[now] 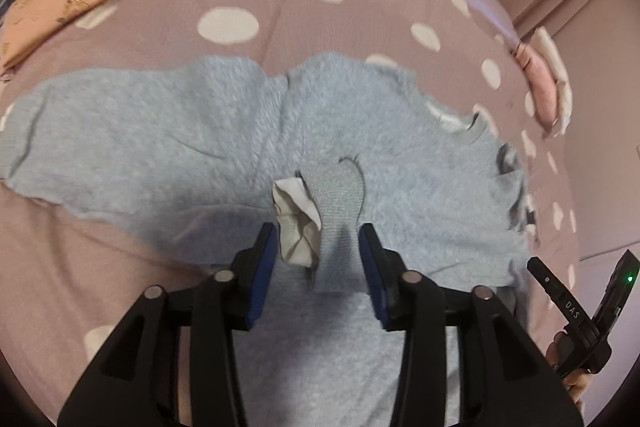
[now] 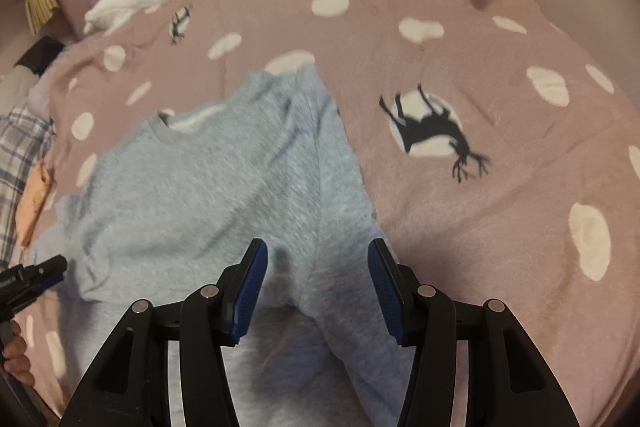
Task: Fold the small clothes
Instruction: 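Move the left tool to the other sleeve's white-lined cuff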
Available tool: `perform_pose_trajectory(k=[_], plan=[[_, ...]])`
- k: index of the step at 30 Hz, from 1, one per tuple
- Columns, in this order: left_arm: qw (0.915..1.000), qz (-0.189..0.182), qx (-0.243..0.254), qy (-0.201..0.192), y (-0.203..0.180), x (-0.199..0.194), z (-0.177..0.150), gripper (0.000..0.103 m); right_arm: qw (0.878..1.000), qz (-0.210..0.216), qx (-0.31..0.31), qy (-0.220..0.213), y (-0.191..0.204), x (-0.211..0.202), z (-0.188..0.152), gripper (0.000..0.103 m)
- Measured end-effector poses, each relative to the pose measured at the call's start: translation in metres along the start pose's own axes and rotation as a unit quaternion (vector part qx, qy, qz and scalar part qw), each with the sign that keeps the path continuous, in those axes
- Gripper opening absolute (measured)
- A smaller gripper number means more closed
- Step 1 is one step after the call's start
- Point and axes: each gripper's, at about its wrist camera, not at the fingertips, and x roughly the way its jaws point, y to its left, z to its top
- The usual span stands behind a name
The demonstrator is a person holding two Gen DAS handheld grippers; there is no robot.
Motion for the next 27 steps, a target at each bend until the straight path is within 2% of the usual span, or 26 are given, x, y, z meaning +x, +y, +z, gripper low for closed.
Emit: perform_pose_trajectory(k=[6, 10, 12, 14, 18, 20, 27], plan=[[0.9984, -0.016, -0.011, -0.053, 0.001, -0.048, -0.005, 0.067, 0.998, 0.025, -0.010, -0.056, 0.012, -0.046, 0.007, 0.056], [0.9955, -0.019, -0.007, -0.092, -0.001, -0.079, -0.011, 0.083, 0.994, 0.044, -0.020, -0.098, 0.021, -0.077, 0.010, 0.070], [0.9930, -0.019, -0.007, -0.116, 0.001, -0.094, -0.015, 0.090, 0.991, 0.050, -0.027, -0.118, 0.027, -0.092, 0.009, 0.073], [0.9904, -0.020, -0.008, -0.136, 0.006, -0.106, -0.021, 0.092, 0.989, 0.061, -0.032, -0.133, 0.031, -0.105, 0.007, 0.082], [0.9894, -0.018, -0.016, -0.143, 0.019, -0.118, -0.034, 0.097, 0.983, 0.087, -0.029, -0.157, 0.033, -0.124, 0.001, 0.089], [0.9892, -0.016, -0.022, -0.144, 0.027, -0.120, -0.039, 0.098, 0.981, 0.091, -0.029, -0.172, 0.035, -0.133, -0.002, 0.100], [0.9857, -0.002, -0.076, -0.150, 0.068, -0.122, -0.049, 0.100, 0.974, 0.099, -0.052, -0.199, 0.045, -0.152, -0.015, 0.101]])
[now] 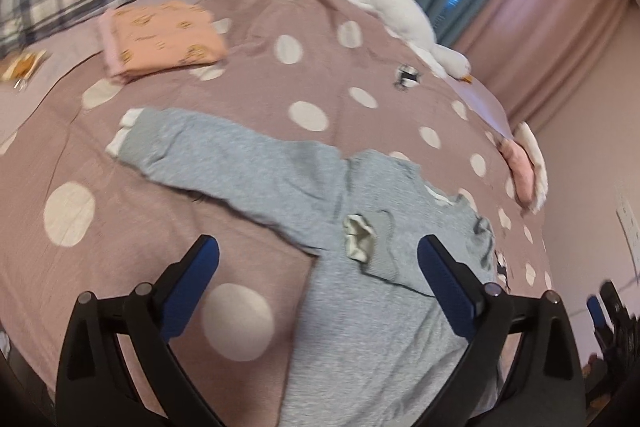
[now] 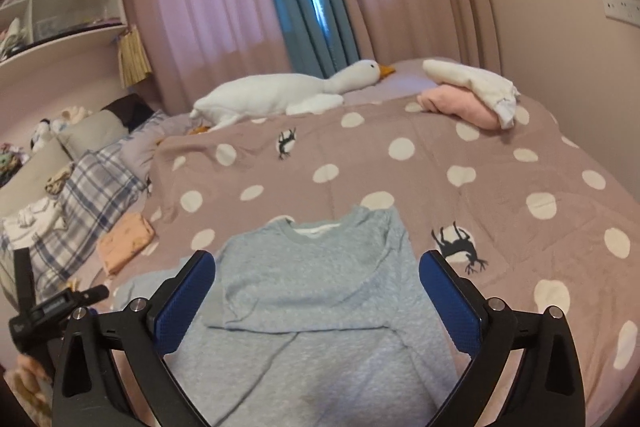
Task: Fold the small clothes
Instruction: 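Move the left tool to the other sleeve's white-lined cuff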
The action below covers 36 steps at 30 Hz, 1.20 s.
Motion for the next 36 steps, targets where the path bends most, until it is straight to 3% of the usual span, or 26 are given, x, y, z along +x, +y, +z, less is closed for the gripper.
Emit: perform_pose_trajectory(k=[6, 18, 25, 30, 36], plan=[[0.9981, 0.018, -0.058, -0.013, 0.035, -0.001, 0.005, 0.100, 0.999, 0.037, 0.012, 0.024, 0.002, 0.004, -0.005, 0.101], [0.9850, 0.059, -0.161, -0.017, 0.102, 0.012, 0.015, 0.099, 0.999, -0.002, 0.013, 0.039, 0.007, 0.007, -0.010, 0.101], [0.9778, 0.085, -0.191, -0.016, 0.127, 0.021, 0.024, 0.095, 0.998, -0.024, 0.012, 0.048, 0.006, 0.008, -0.011, 0.101], [0.9736, 0.083, -0.212, -0.018, 0.141, 0.027, 0.032, 0.092, 0.997, -0.044, 0.016, 0.054, 0.002, 0.010, -0.011, 0.101], [0.9656, 0.080, -0.247, -0.006, 0.164, 0.047, 0.035, 0.078, 0.996, -0.057, 0.018, 0.060, -0.001, 0.012, -0.014, 0.101]])
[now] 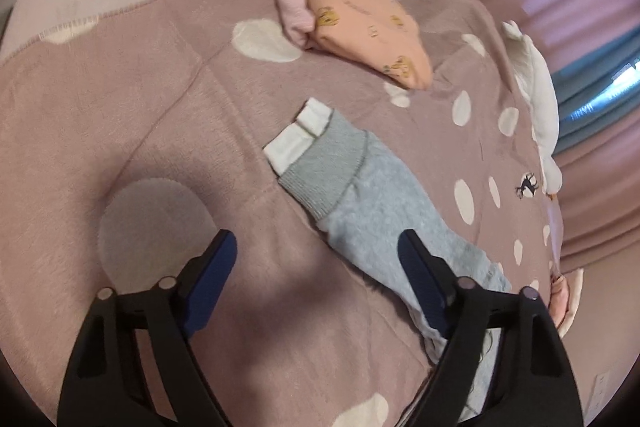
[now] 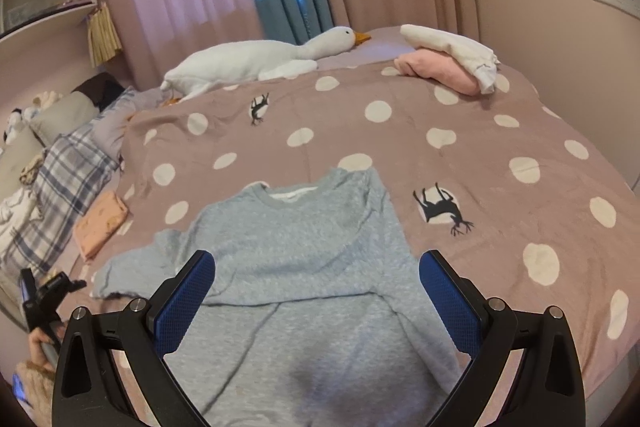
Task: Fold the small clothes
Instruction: 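Move the left tool to the other sleeve's white-lined cuff, then grasp the other sleeve cuff with the left tool and lift it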
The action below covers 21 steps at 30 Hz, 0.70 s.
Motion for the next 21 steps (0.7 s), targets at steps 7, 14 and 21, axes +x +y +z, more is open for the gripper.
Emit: perform_pose_trajectory(k=[7, 14, 21], plan=[[0.9982, -0.030, -0.049, 0.017, 0.011, 0.020, 0.010, 0.064, 1.000, -0.012, 0.011, 0.001, -0.006, 0.001, -0.002, 0.101], [0.9903, -0.078, -0.113, 0.021, 0.016, 0.041, 0.016, 0.029, 1.000, -0.017, 0.012, 0.007, -0.007, 0.005, -0.006, 0.101], [0.9939, -0.055, -0.095, -0.014, 0.003, 0.032, 0.012, 0.014, 0.999, -0.026, 0.016, 0.009, -0.011, 0.005, -0.010, 0.101]])
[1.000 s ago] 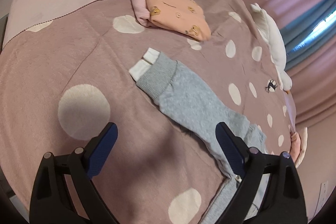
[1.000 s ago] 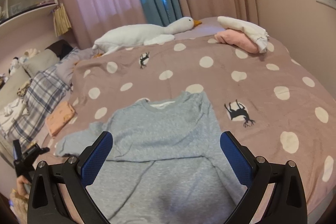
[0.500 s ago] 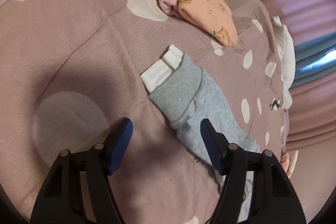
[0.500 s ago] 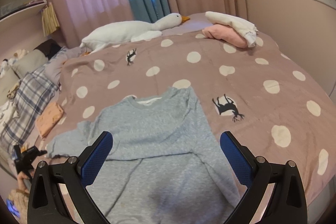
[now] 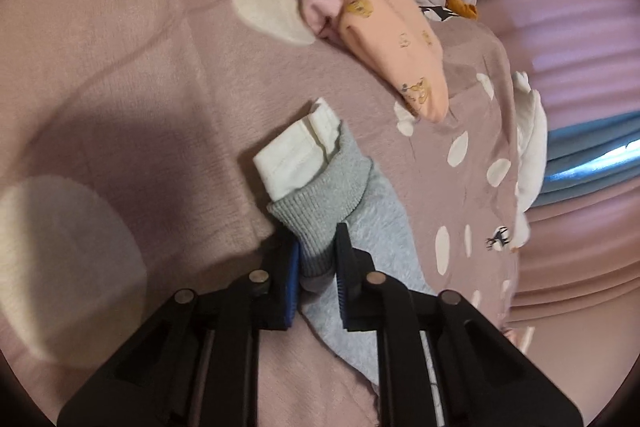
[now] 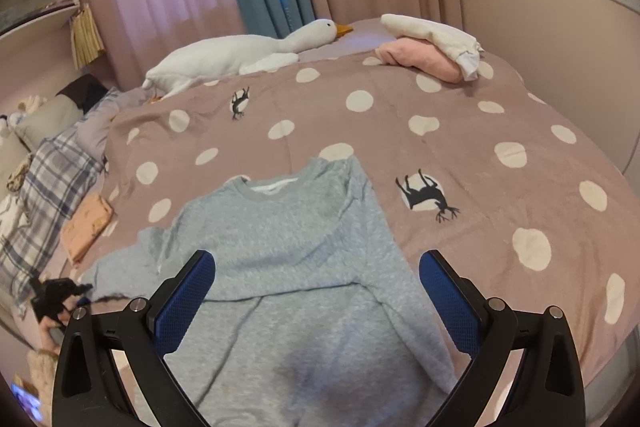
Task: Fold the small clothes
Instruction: 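Grasp the other sleeve cuff with the left tool and lift it, then carry the sleeve across the chest and release it with the left tool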
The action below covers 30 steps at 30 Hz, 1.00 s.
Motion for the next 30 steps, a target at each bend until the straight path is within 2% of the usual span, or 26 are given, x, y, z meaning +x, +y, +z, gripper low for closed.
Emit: perform_pose_trajectory(k=[2, 6, 13, 20, 26, 30], plan=[[0.9995, -0.006, 0.027, -0.018, -0.014, -0.010, -0.001, 0.014, 1.000, -0.003, 0.005, 0.002, -0.003, 0.000, -0.001, 0.101], [0.9964, -0.046, 0.062, -0.033, -0.046, -0.034, -0.005, 0.014, 1.000, -0.009, 0.014, -0.002, -0.008, -0.003, -0.002, 0.101], [0.9833, -0.084, 0.152, -0.055, -0.108, -0.065, -0.027, 0.014, 1.000, -0.017, 0.025, 0.001, -0.017, -0.005, -0.004, 0.101], [0.9674, -0.112, 0.222, -0.047, -0.159, -0.073, -0.059, 0.014, 0.999, -0.020, 0.038, 0.003, -0.028, -0.006, -0.006, 0.101], [0.9492, -0.131, 0.285, -0.026, -0.195, -0.072, -0.095, 0.014, 0.998, -0.026, 0.049, 0.001, -0.037, -0.009, -0.007, 0.101], [0.9348, -0.147, 0.323, 0.011, -0.212, -0.063, -0.125, 0.014, 0.998, -0.032, 0.050, -0.002, -0.042, -0.011, -0.009, 0.101]])
